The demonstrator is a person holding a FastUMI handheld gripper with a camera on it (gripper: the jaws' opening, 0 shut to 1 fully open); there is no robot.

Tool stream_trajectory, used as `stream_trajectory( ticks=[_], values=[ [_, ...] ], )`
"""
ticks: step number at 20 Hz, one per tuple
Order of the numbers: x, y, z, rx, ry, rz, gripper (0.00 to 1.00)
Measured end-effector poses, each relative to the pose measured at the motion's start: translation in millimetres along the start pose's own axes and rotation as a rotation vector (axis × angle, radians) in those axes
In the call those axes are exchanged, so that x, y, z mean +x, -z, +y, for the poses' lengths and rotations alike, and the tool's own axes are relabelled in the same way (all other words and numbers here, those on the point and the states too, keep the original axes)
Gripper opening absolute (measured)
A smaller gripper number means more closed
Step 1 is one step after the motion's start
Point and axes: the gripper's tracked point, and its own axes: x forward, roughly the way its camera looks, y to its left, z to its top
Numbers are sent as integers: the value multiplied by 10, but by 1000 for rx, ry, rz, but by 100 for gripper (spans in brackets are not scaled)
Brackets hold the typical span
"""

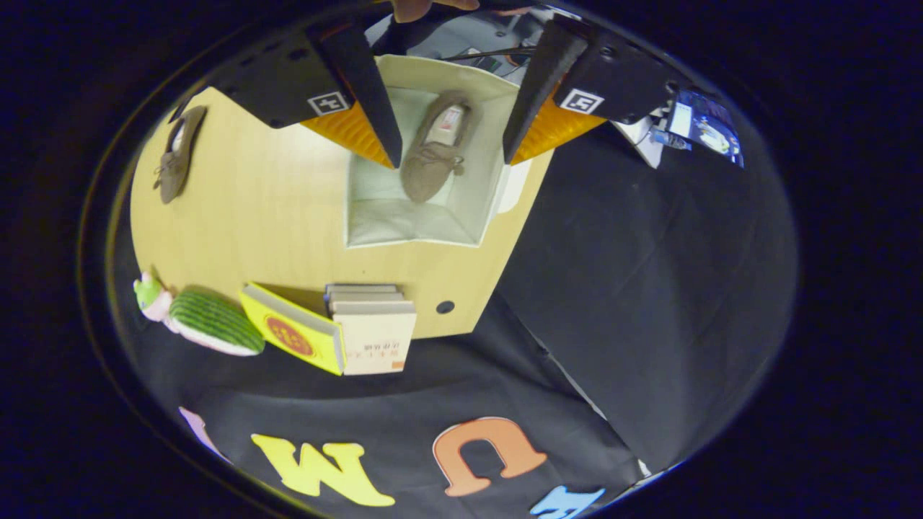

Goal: Open the storage box then place both shoes into the box .Put the left shoe in first, then the right shoe, with the right side of both shoes facing outward in a uniform manner.

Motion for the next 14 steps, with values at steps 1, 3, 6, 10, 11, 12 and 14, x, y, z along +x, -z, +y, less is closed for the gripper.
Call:
stream_trajectory(
  ticks=[1, 3, 6, 10, 11, 12, 14],
  values=[
    [-133, -37, -157, -12, 35, -30, 93],
    [-342, -110, -501, -5, 86, -87, 97],
    [-659, -103, -977, 59, 133, -112, 97],
    [-1009, -81, -1764, 92, 237, -164, 97],
    [-1093, -52, -1941, 95, 256, -171, 97],
    [-1155, -6, -2130, 96, 277, -171, 97],
    [-1263, 93, -2481, 114, 308, -160, 97]
  ],
)
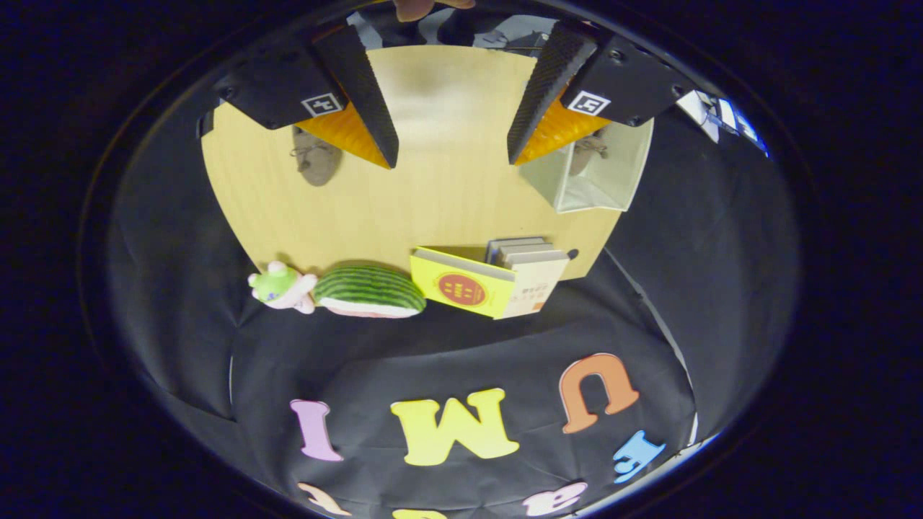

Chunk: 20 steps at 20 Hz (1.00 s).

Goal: Open the storage box then place both shoes into the box .Put the left shoe in first, then the right shoe, with the right side of both shoes facing outward in a uniform manner.

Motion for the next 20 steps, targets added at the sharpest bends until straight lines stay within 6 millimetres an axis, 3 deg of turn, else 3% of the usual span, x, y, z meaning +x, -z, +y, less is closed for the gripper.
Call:
stream_trajectory(
  ticks=[5, 10, 16, 20],
  values=[
    [-11, 149, -848, 23, 76, 44, 97],
    [197, 436, -1520, -10, 101, 140, 97],
    [730, 925, -2128, -33, 108, 311, 98],
    [1051, 1239, -2345, 1, 85, 431, 98]
  ],
)
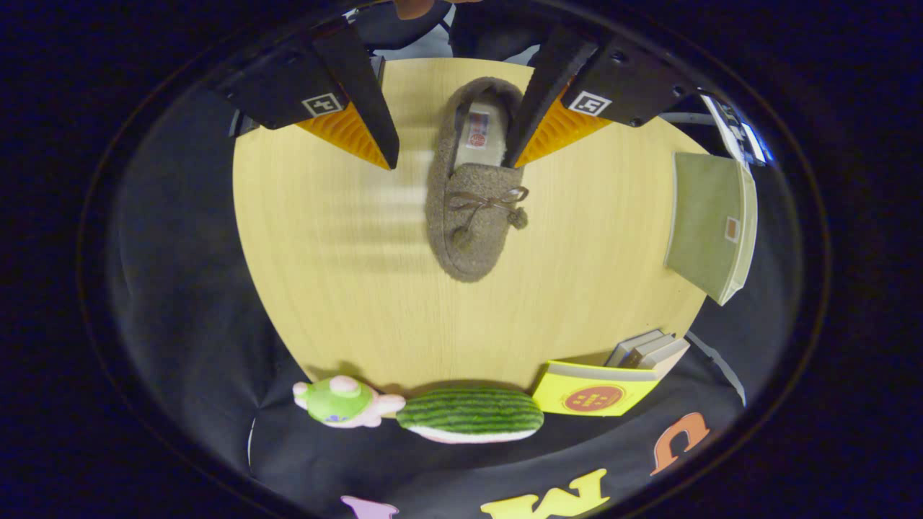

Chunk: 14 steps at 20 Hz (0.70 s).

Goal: Open the storage box then place both shoes into the box .Put the left shoe in first, then the right shoe, with the right side of both shoes facing outward in a uniform manner.

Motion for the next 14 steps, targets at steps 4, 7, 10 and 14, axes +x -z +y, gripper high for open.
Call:
stream_trajectory(
  ticks=[4, 7, 10, 14],
  values=[
    [248, 153, 8, 75, -75, 104, 96],
    [362, 214, 22, 101, -108, 159, 89],
    [419, 307, 43, 125, -140, 224, 75],
    [463, 343, 37, 154, -156, 254, 46]
  ],
)
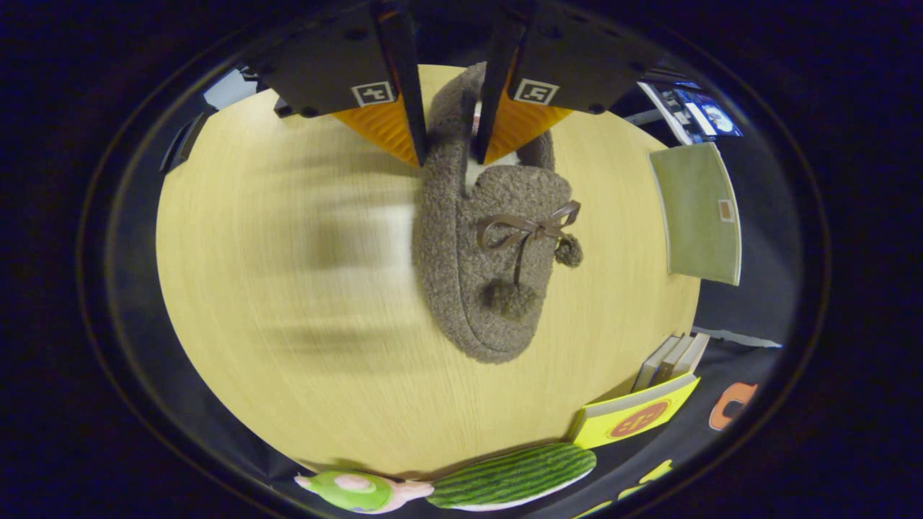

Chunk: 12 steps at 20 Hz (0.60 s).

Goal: Open the storage box then place both shoes into the box .Put the left shoe in first, then the right shoe, with the right side of both shoes facing outward in a uniform manner.

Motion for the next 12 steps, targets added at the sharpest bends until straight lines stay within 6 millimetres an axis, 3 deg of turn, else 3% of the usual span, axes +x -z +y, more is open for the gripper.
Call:
stream_trajectory(
  ticks=[5, 7, 12],
  values=[
    [-31, -7, -60, 8, 20, 6, 14],
    [-77, 21, -10, 31, 13, 10, 7],
    [-284, 279, 309, 77, -46, 18, 7]
  ],
)
